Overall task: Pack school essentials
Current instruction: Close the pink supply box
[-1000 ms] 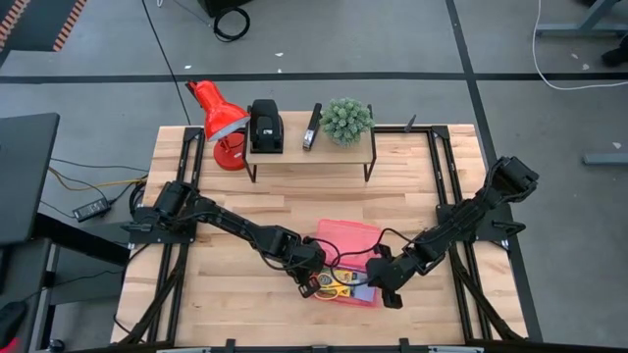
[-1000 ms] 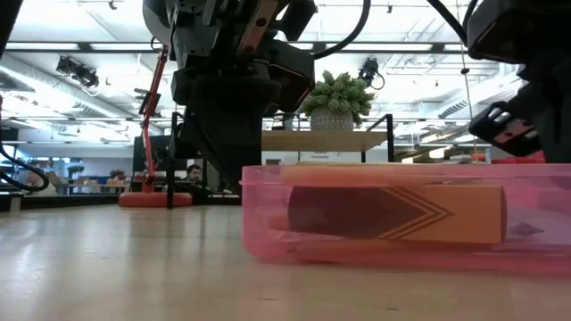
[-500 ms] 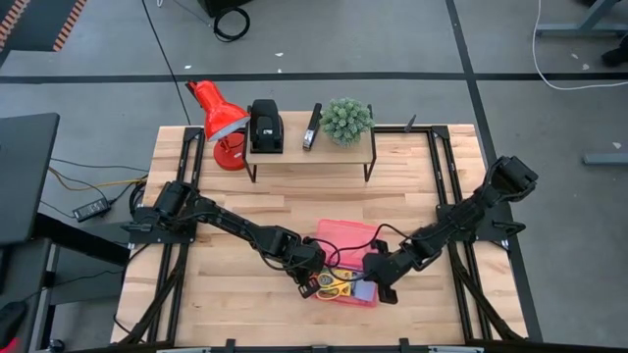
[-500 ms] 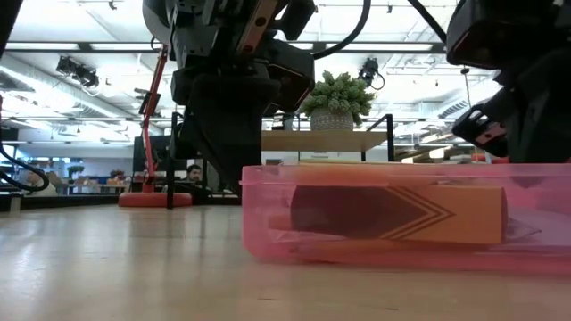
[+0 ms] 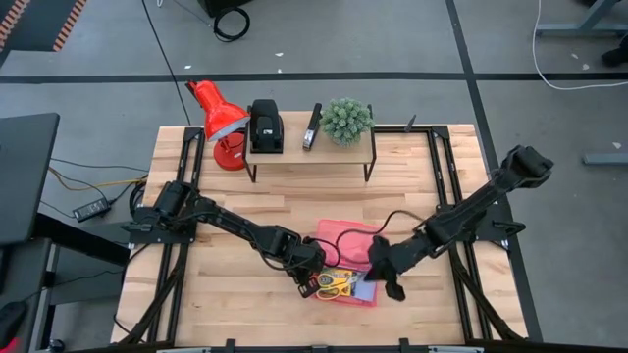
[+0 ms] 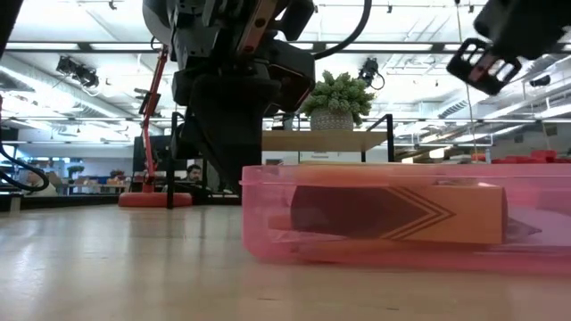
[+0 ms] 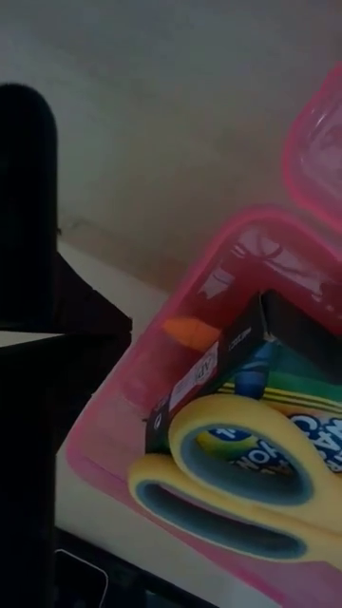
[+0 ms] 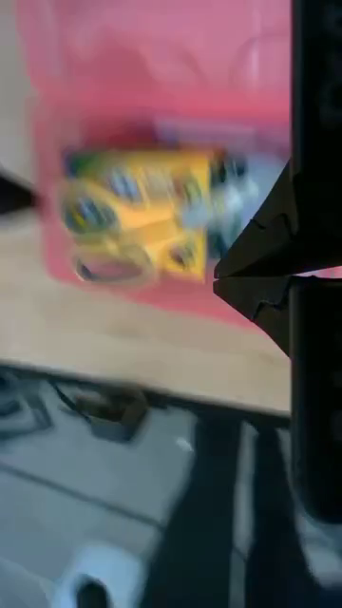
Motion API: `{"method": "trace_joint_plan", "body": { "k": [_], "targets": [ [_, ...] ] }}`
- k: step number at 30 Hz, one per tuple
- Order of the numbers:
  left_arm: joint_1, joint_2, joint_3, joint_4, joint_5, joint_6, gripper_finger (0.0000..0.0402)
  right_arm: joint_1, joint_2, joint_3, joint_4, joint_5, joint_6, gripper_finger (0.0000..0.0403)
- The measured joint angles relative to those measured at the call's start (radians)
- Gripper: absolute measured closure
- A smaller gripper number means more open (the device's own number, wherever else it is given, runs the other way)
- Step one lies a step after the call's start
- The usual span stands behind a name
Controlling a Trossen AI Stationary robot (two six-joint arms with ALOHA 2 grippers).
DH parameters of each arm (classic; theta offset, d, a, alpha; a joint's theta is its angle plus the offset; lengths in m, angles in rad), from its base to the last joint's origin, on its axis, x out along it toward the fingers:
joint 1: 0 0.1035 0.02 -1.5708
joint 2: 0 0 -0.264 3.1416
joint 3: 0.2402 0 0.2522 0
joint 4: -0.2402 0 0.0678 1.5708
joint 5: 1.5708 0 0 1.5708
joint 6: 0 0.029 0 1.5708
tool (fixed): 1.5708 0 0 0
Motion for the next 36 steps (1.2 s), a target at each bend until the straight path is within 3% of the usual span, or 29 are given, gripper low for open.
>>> {"method": "trace_joint_plan", "body": {
  "k": [5, 7, 17, 21, 24, 28, 32, 36],
  "targets": [
    [0.005, 0.000, 0.000, 0.000, -0.001, -0.003, 0.0381, 0.007, -0.124, -0.017, -0.240, 0.311, 0.099, 0.0397],
    [0.005, 0.000, 0.000, -0.001, -0.001, -0.002, 0.0370, 0.003, -0.154, -0.039, -0.329, 0.368, 0.177, 0.0397],
    [0.010, -0.047, 0.001, -0.021, -0.001, 0.008, 0.0332, -0.013, -0.184, -0.233, -0.397, 0.353, 0.559, 0.0397],
    [0.000, -0.108, 0.001, -0.032, -0.001, 0.008, 0.0329, -0.014, -0.184, -0.266, -0.399, 0.365, 0.632, 0.0397],
    [-0.014, -0.156, 0.002, -0.029, -0.008, 0.021, 0.0332, -0.014, -0.184, -0.246, -0.391, 0.366, 0.590, 0.0397],
    [-0.012, -0.190, 0.002, -0.054, -0.061, 0.040, 0.0336, -0.013, -0.187, -0.180, -0.391, 0.371, 0.396, 0.0396],
    [0.014, -0.201, 0.002, -0.036, -0.066, 0.028, 0.0335, -0.018, -0.187, -0.137, -0.408, 0.456, 0.226, 0.0379],
    [0.011, -0.201, 0.002, 0.103, 0.045, 0.044, 0.0328, -0.065, -0.186, -0.139, -0.395, 0.475, 0.126, 0.0334]
  ]
}}
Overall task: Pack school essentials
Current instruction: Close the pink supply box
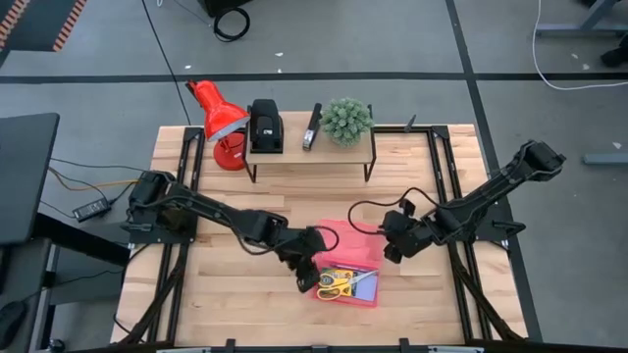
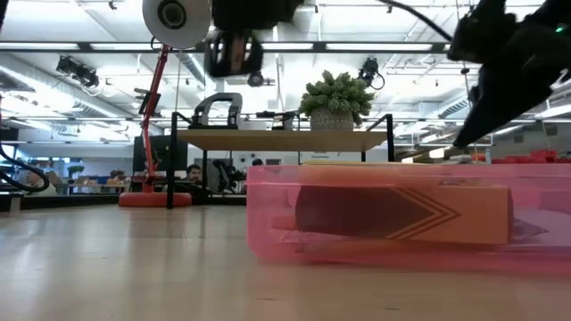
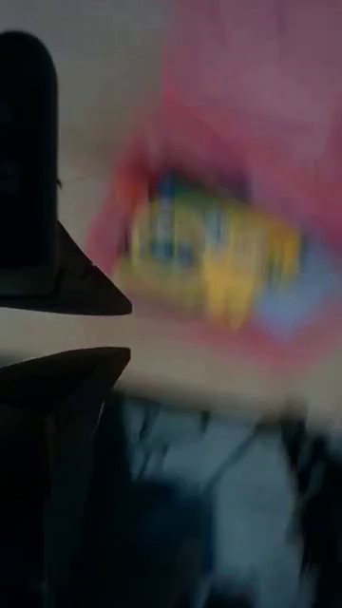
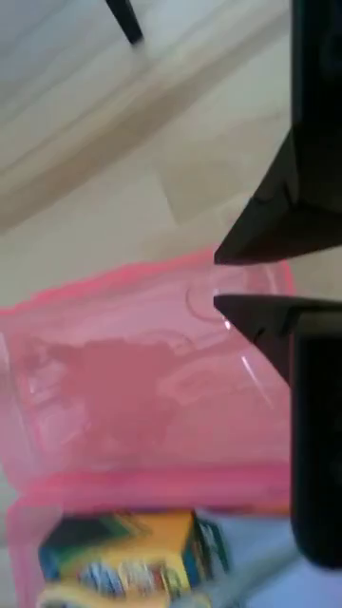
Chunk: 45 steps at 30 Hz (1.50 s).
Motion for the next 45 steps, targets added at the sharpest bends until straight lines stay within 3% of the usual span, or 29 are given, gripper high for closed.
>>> {"method": "trace_joint_plan", "body": {
  "k": [3, 7, 12, 16, 20, 22, 27, 32, 36, 39, 45],
  "targets": [
    [-0.016, 0.000, 0.000, 0.105, 0.095, 0.006, 0.0327, -0.049, 0.000, -0.002, 0.004, -0.003, -0.052, 0.0293],
    [-0.034, 0.000, 0.000, 0.185, 0.132, 0.027, 0.0335, -0.114, 0.000, -0.002, 0.074, -0.004, -0.116, 0.0248],
    [-0.049, 0.009, 0.000, 0.188, 0.137, 0.067, 0.0348, -0.215, 0.000, -0.002, 0.138, -0.020, -0.171, 0.0230],
    [-0.072, 0.018, 0.000, 0.195, 0.139, 0.100, 0.0355, -0.323, 0.000, -0.002, 0.128, -0.177, -0.209, 0.0256],
    [-0.102, 0.028, 0.000, 0.193, 0.142, 0.123, 0.0359, -0.409, 0.000, -0.002, 0.143, -0.427, -0.281, 0.0348],
    [-0.117, 0.032, 0.000, 0.179, 0.142, 0.122, 0.0361, -0.432, 0.000, -0.002, 0.144, -0.494, -0.326, 0.0387],
    [-0.154, 0.046, 0.000, 0.187, 0.109, 0.120, 0.0362, -0.433, 0.000, -0.002, 0.145, -0.505, -0.392, 0.0358],
    [-0.162, 0.079, 0.000, 0.225, 0.104, 0.104, 0.0357, -0.460, 0.000, -0.002, 0.081, -0.504, -0.326, 0.0324],
    [-0.158, 0.111, 0.000, 0.297, 0.123, 0.095, 0.0362, -0.512, 0.000, -0.013, 0.022, -0.494, -0.321, 0.0358],
    [-0.154, 0.134, 0.000, 0.306, 0.160, 0.078, 0.0369, -0.572, 0.001, -0.043, 0.039, -0.549, -0.347, 0.0393],
    [-0.151, 0.177, 0.000, 0.302, 0.182, 0.084, 0.0380, -0.687, 0.001, -0.104, 0.116, -0.711, -0.362, 0.0395]
  ]
}}
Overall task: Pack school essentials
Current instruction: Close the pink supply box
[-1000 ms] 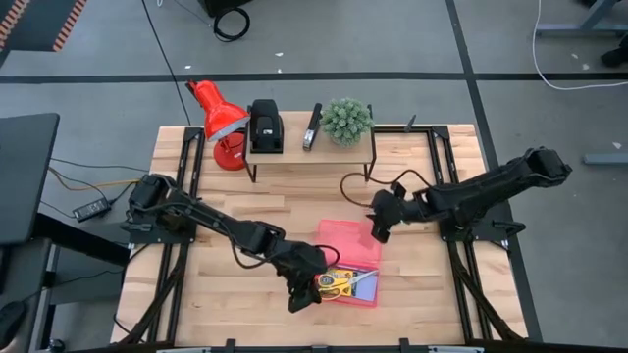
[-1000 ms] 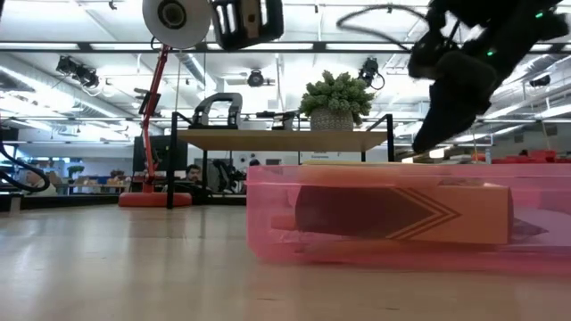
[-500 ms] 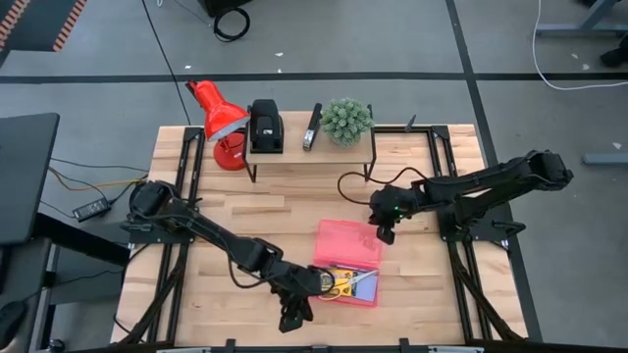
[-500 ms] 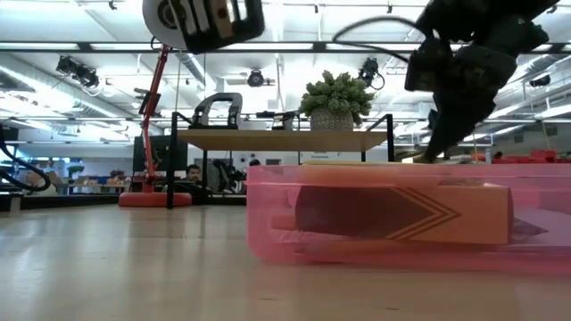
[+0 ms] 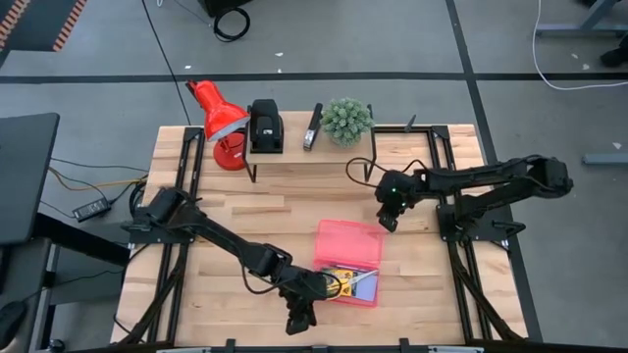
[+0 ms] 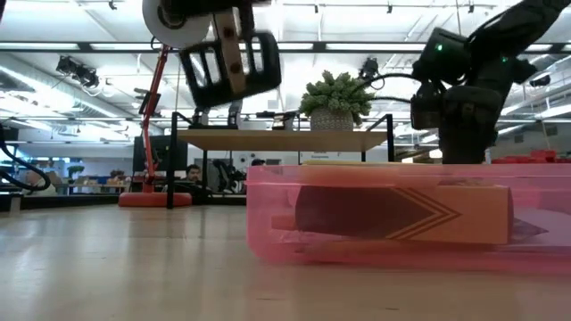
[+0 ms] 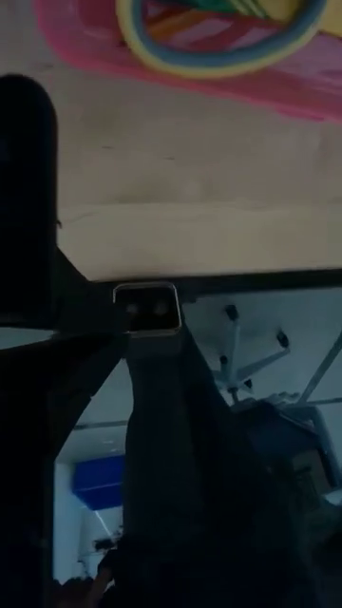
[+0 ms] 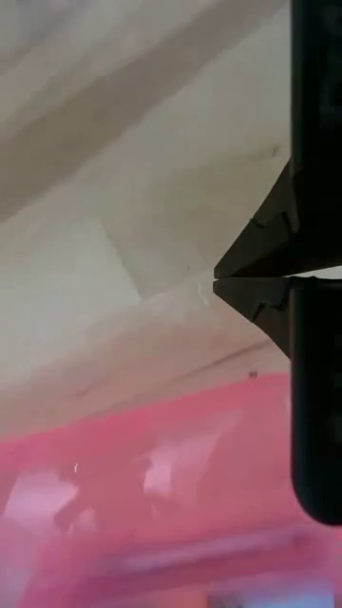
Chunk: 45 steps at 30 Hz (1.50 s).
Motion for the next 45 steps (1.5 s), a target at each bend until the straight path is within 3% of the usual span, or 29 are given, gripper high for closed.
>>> {"method": "trace_joint_plan", "body": {
  "k": [11, 19, 29, 35, 45],
  "targets": [
    [0.032, 0.069, 0.000, -0.003, -0.005, 0.056, 0.0384, -0.048, 0.000, -0.078, 0.099, -0.186, 0.115, 0.0396],
    [0.032, 0.069, 0.000, -0.009, -0.101, 0.096, 0.0395, -0.018, 0.000, -0.090, 0.172, -0.175, 0.152, 0.0396],
    [0.042, 0.093, 0.000, -0.015, -0.132, 0.070, 0.0386, 0.056, 0.085, -0.090, 0.215, -0.245, 0.200, 0.0396],
    [0.059, 0.093, 0.000, 0.002, -0.151, 0.043, 0.0396, 0.118, 0.101, -0.049, 0.223, -0.239, 0.212, 0.0397],
    [0.070, 0.093, 0.000, -0.001, -0.151, 0.042, 0.0382, 0.124, 0.092, 0.051, 0.210, -0.235, 0.215, 0.0397]
  ]
}}
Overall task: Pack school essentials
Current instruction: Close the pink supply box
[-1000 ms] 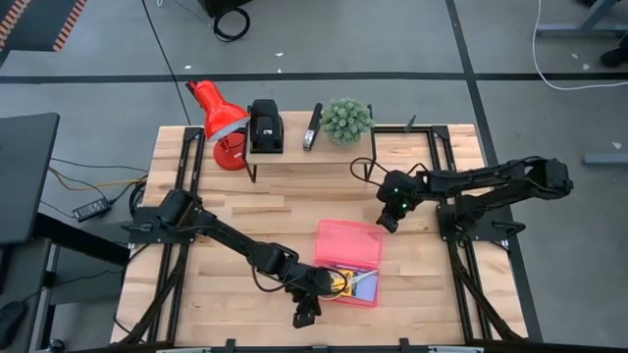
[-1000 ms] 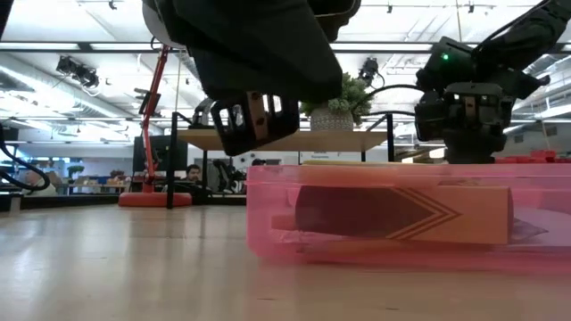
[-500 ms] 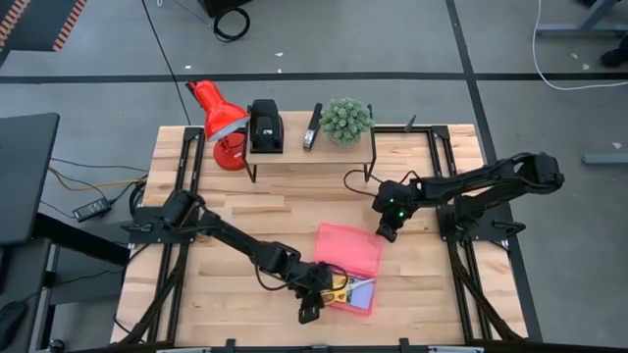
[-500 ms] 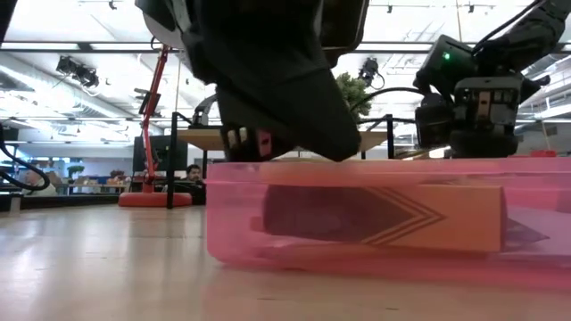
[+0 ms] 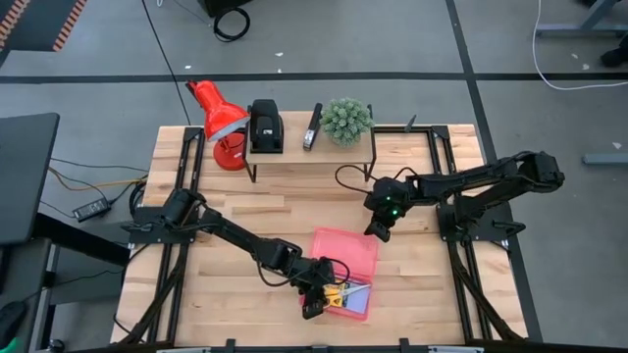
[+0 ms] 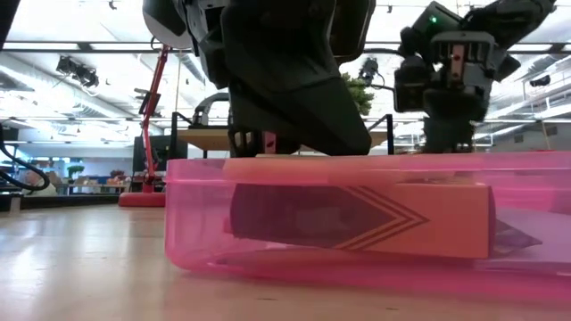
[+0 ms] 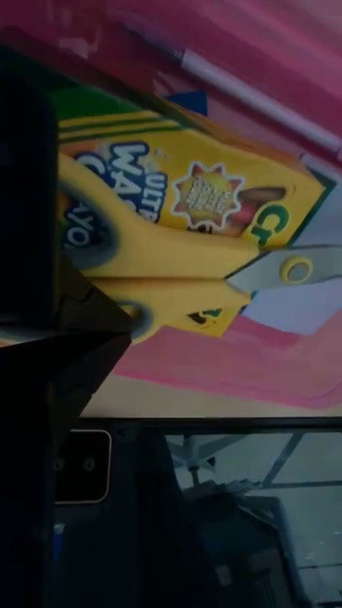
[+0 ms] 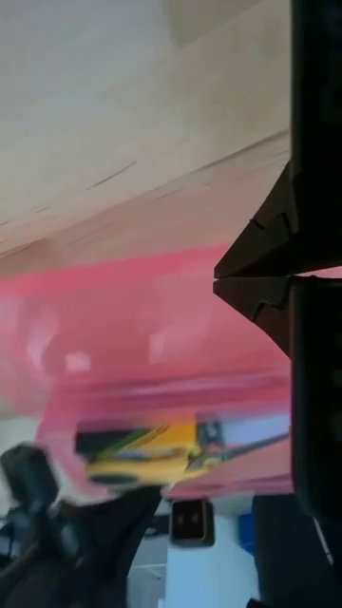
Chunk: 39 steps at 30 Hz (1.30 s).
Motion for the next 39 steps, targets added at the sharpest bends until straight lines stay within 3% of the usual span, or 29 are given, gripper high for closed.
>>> {"method": "trace_joint_plan", "body": {
  "k": [10, 13, 16, 20, 24, 29, 34, 39],
  "targets": [
    [0.003, 0.000, 0.000, -0.001, -0.017, -0.014, 0.0395, 0.003, -0.006, 0.099, -0.086, -0.022, 0.016, 0.0397],
    [0.018, -0.015, 0.000, -0.014, -0.017, -0.031, 0.0386, 0.038, -0.035, 0.142, -0.159, -0.077, 0.019, 0.0397],
    [0.050, -0.052, 0.000, -0.047, -0.030, -0.012, 0.0384, 0.108, -0.084, 0.186, -0.258, -0.067, 0.009, 0.0397],
    [0.109, -0.118, 0.000, -0.136, -0.072, 0.054, 0.0393, 0.251, -0.150, 0.209, -0.325, 0.068, 0.085, 0.0397],
    [0.189, -0.175, 0.000, -0.179, -0.081, 0.075, 0.0396, 0.417, -0.179, 0.204, -0.317, 0.283, 0.284, 0.0397],
    [0.288, -0.205, 0.000, -0.249, -0.158, 0.001, 0.0371, 0.586, -0.130, 0.203, -0.185, 0.487, 0.539, 0.0397],
    [0.392, -0.205, 0.000, -0.296, -0.164, -0.065, 0.0349, 0.701, 0.024, 0.217, 0.032, 0.566, 0.614, 0.0397],
    [0.493, -0.205, 0.000, -0.348, -0.155, -0.208, 0.0335, 0.734, 0.223, 0.350, 0.000, 0.580, 0.631, 0.0397]
  ]
}}
